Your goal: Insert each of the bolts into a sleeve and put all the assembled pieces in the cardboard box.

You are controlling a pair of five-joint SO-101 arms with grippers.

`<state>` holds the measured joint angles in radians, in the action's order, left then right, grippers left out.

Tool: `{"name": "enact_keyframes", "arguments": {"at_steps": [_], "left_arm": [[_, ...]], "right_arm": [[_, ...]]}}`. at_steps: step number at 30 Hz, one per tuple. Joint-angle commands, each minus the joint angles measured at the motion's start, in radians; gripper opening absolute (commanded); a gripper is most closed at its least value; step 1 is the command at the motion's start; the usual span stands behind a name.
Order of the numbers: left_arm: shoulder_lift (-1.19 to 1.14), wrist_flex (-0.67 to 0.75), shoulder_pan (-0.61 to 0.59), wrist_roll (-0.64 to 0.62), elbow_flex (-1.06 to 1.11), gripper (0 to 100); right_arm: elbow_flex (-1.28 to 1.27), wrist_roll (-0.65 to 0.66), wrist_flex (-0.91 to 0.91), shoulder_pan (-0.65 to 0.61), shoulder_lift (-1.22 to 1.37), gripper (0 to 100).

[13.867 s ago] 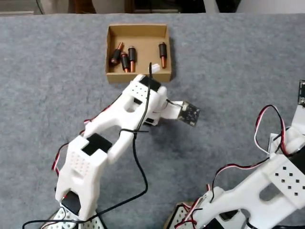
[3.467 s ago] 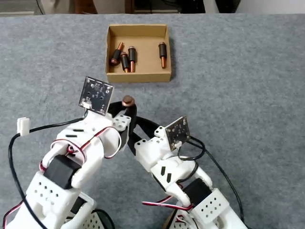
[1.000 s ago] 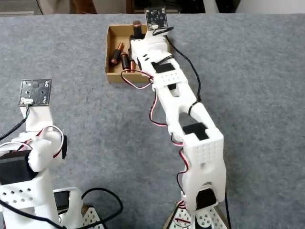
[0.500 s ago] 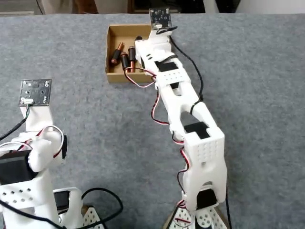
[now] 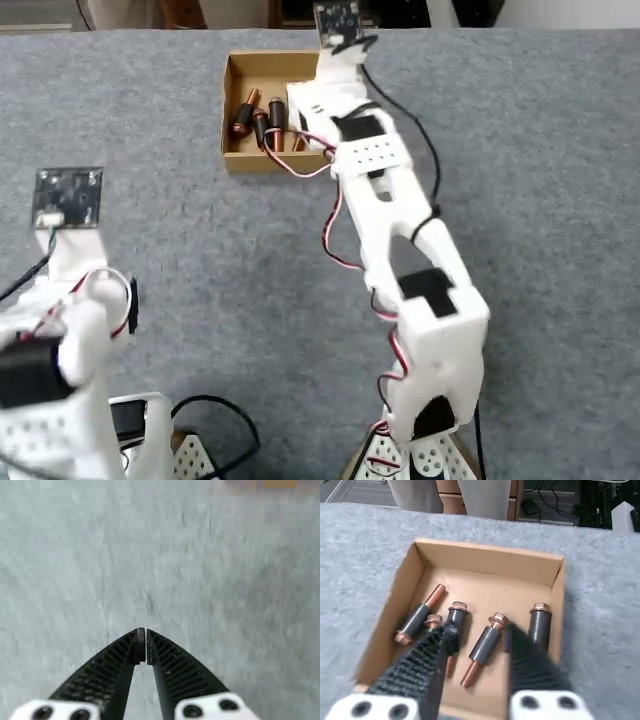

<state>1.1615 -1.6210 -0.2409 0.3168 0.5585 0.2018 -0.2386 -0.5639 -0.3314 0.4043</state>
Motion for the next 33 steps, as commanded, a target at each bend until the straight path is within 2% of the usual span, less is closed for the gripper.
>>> {"name": "enact_keyframes", "arguments": {"at_steps": [1, 5, 11, 15, 18, 24, 27, 30, 33], "left_arm": [[0.142, 0.089, 0.0, 0.006, 0.06, 2], [0.348, 0.218, -0.009, 0.006, 0.273, 2], [0.676, 0.408, -0.011, 0.006, 0.549, 2], [0.639, 0.446, -0.011, 0.006, 0.605, 2], [0.654, 0.442, -0.002, 0.006, 0.608, 2], [0.664, 0.445, -0.011, 0.005, 0.77, 2], [0.664, 0.442, -0.012, 0.005, 0.825, 2], [0.664, 0.446, -0.008, 0.005, 0.893, 2], [0.664, 0.446, -0.009, 0.006, 0.976, 2]], "right_arm": [[0.07, 0.003, -0.157, 0.002, -0.203, 3.9], [0.068, 0.003, -0.347, 0.002, -0.367, 0.0], [0.068, 0.008, -0.661, 0.005, -0.598, 0.2], [0.028, 0.008, -0.824, 0.008, -0.713, 0.2], [-0.088, 0.009, -0.873, 0.008, -0.802, 0.2], [-0.458, 0.015, -0.801, 0.035, -1.035, 0.2], [-0.705, 0.164, -0.681, 0.065, -1.187, 0.1], [-0.983, 0.333, -0.477, 0.07, -1.372, 0.1], [-1.26, 0.394, -0.287, 0.064, -1.586, 0.1]]}}
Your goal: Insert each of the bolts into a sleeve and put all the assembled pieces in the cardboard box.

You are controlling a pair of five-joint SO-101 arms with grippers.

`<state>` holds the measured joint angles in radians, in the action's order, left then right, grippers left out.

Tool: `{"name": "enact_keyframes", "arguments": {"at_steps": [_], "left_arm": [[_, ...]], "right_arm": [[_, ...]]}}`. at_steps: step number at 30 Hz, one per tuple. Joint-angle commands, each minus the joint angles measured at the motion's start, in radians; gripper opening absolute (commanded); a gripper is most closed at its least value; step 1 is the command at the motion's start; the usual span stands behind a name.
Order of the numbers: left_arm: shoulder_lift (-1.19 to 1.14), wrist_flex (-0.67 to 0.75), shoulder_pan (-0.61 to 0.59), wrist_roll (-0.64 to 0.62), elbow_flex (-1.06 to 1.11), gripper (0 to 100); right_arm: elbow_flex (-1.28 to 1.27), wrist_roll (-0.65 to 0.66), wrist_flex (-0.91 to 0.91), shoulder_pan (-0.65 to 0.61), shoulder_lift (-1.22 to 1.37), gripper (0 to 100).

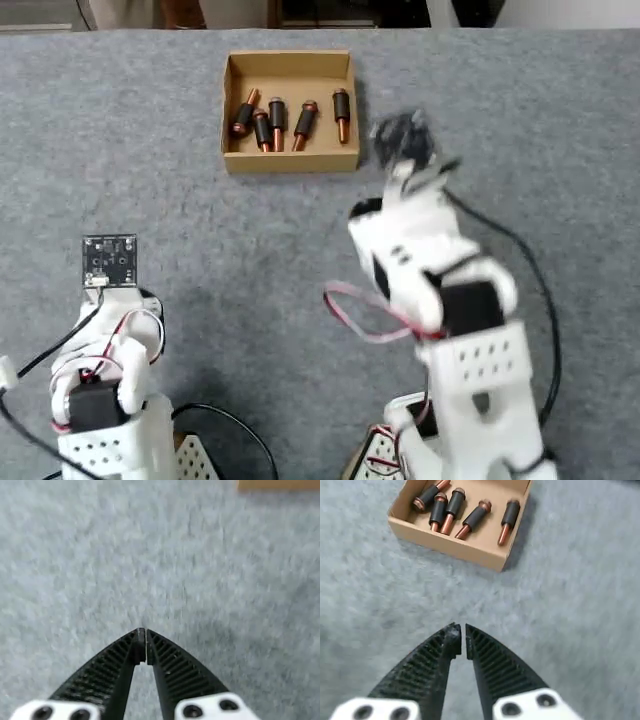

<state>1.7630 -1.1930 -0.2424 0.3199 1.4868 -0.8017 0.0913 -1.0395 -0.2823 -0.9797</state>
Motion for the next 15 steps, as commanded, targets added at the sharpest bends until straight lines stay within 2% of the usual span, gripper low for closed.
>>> {"name": "enact_keyframes", "arguments": {"at_steps": [1, 3, 7, 15], "left_arm": [[0.062, 0.018, -0.008, 0.003, 0.069, 2], [0.062, 0.018, -0.009, 0.003, 0.101, 2], [0.062, 0.018, -0.009, 0.003, 0.15, 2], [0.062, 0.015, -0.009, 0.003, 0.204, 2]], "right_arm": [[-0.335, 0.064, 0.238, 0.015, -0.274, 0.2], [-0.467, 0.074, 0.293, 0.015, -0.42, 0.2], [-0.631, 0.074, 0.29, 0.019, -0.659, 0.2], [-0.797, 0.069, 0.094, 0.019, -0.951, 0.2]]}}
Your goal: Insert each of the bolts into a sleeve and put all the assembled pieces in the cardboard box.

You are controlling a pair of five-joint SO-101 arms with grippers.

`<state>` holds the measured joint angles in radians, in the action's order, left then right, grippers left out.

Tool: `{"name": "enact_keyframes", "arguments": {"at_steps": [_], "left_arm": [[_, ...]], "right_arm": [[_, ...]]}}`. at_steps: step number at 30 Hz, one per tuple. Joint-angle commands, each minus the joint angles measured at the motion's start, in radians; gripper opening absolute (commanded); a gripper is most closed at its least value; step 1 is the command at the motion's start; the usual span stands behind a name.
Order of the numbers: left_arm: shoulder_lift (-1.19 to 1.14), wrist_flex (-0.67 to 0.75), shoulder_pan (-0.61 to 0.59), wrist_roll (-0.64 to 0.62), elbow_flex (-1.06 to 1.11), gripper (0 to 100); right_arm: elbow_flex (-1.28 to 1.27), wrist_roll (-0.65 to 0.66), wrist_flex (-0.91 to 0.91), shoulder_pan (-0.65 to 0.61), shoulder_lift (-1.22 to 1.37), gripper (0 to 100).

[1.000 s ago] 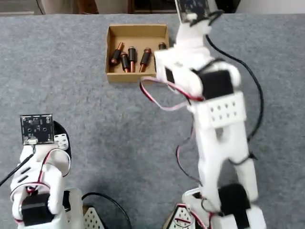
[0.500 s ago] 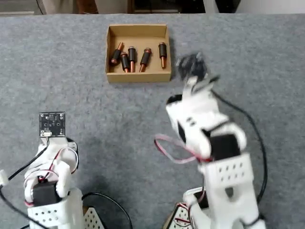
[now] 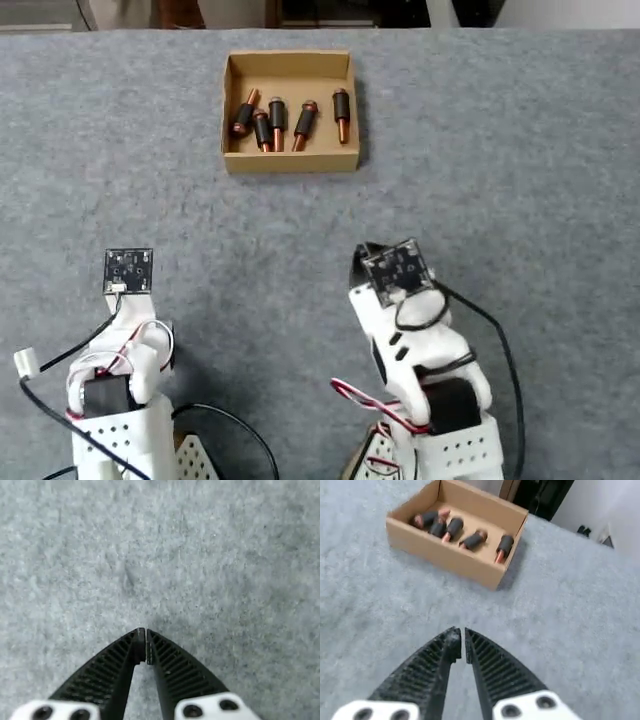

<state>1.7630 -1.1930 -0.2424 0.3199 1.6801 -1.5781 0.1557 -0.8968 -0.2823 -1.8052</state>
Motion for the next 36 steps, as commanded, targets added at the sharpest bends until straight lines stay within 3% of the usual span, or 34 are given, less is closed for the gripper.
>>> {"name": "enact_keyframes", "arguments": {"at_steps": [1, 18, 27, 36], "left_arm": [[0.062, 0.015, -0.009, 0.003, 0.011, 2], [0.062, 0.009, -0.005, -0.002, 0.011, 2], [0.062, 0.009, -0.005, -0.002, 0.011, 2], [0.062, 0.009, -0.003, -0.002, 0.011, 2]], "right_arm": [[-0.024, 0.003, -0.058, 0.019, -0.119, 0.2], [-0.11, 0.003, -0.075, 0.021, -0.108, 0.2], [-0.11, 0.008, -0.43, 0.016, -0.11, 0.2], [-0.11, 0.005, -0.425, 0.016, -0.113, 0.2]]}}
